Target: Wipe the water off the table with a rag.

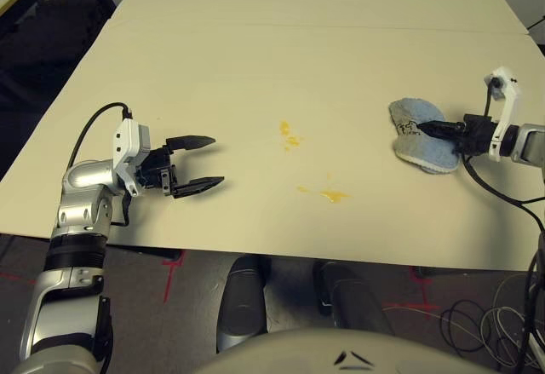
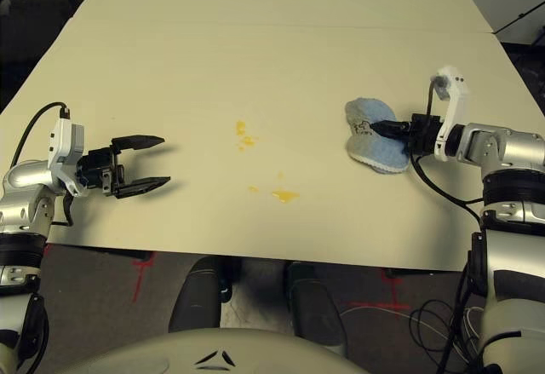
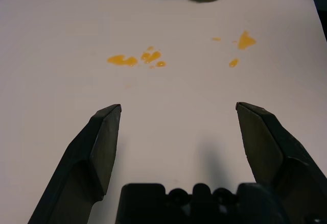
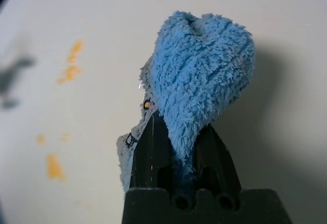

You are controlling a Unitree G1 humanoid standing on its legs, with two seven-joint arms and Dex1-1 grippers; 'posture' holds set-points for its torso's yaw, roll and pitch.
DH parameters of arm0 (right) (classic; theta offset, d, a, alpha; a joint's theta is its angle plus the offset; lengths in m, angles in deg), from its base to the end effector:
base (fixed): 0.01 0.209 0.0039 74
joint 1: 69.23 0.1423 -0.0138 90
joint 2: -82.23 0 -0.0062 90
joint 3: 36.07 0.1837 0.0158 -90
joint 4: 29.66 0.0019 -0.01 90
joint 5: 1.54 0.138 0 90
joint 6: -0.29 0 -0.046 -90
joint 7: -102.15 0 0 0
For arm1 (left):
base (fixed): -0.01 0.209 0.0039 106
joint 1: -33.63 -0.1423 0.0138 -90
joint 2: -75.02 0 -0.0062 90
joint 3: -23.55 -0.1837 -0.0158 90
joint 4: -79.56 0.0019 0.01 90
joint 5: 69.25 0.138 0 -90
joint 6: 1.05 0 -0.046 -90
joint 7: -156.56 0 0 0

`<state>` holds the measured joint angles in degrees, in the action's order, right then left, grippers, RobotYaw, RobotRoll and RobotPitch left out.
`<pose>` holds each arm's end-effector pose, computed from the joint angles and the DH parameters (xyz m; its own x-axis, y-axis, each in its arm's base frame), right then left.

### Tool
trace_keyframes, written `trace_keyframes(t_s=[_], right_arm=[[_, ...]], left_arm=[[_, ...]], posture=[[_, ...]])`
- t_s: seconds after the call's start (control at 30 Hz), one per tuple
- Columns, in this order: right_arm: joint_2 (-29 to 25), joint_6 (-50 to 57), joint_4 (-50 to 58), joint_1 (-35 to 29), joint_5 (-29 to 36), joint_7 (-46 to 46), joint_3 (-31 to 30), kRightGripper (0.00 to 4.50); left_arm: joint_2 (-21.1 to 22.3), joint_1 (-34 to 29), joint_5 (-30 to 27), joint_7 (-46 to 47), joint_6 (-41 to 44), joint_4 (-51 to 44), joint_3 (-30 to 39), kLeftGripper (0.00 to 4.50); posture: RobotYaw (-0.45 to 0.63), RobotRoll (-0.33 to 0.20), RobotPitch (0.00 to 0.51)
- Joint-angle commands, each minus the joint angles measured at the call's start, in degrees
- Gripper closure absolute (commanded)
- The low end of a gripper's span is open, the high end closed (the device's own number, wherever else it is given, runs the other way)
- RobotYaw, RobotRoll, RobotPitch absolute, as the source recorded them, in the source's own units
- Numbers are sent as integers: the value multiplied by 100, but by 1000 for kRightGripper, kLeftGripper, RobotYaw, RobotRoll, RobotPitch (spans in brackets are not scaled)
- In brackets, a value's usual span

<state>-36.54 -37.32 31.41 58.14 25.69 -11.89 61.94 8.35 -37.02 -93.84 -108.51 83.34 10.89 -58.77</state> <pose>0.2816 -0.3215 0.1652 0.5964 0.7370 -0.3179 -0.5819 0.6699 0.4611 0.2542 0.3093 0.1298 0.3348 -0.9296 -0.1544 0.9295 0.2988 0.2163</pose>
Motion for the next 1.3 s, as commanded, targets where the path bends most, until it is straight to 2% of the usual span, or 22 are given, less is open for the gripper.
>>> trace_keyframes(t_s=[0.03,0.27,0.5,0.73,1.0,1.3], right_arm=[[-97,468,871,-268,414,244,-1,4260],[204,938,2021,-775,664,56,-403,4261],[673,812,2177,-1087,468,-356,-929,4261],[1431,950,2432,-985,569,-762,-1306,4261],[1954,1226,2926,-1129,617,-915,-1964,4261],[2842,1294,3056,-1068,558,-1380,-2445,4261]], left_arm=[[73,-93,-14,-162,9,-79,-92,0],[140,-202,15,-308,-5,-205,-120,0],[201,-433,-15,-381,4,-398,-131,0],[210,-468,-27,-344,26,-450,-142,0],[193,-384,-4,-349,13,-391,-175,0],[166,-375,-6,-362,-10,-384,-223,0]], posture=[[153,0,184],[162,0,188],[171,0,192],[185,0,198],[185,0,203],[179,0,207]])
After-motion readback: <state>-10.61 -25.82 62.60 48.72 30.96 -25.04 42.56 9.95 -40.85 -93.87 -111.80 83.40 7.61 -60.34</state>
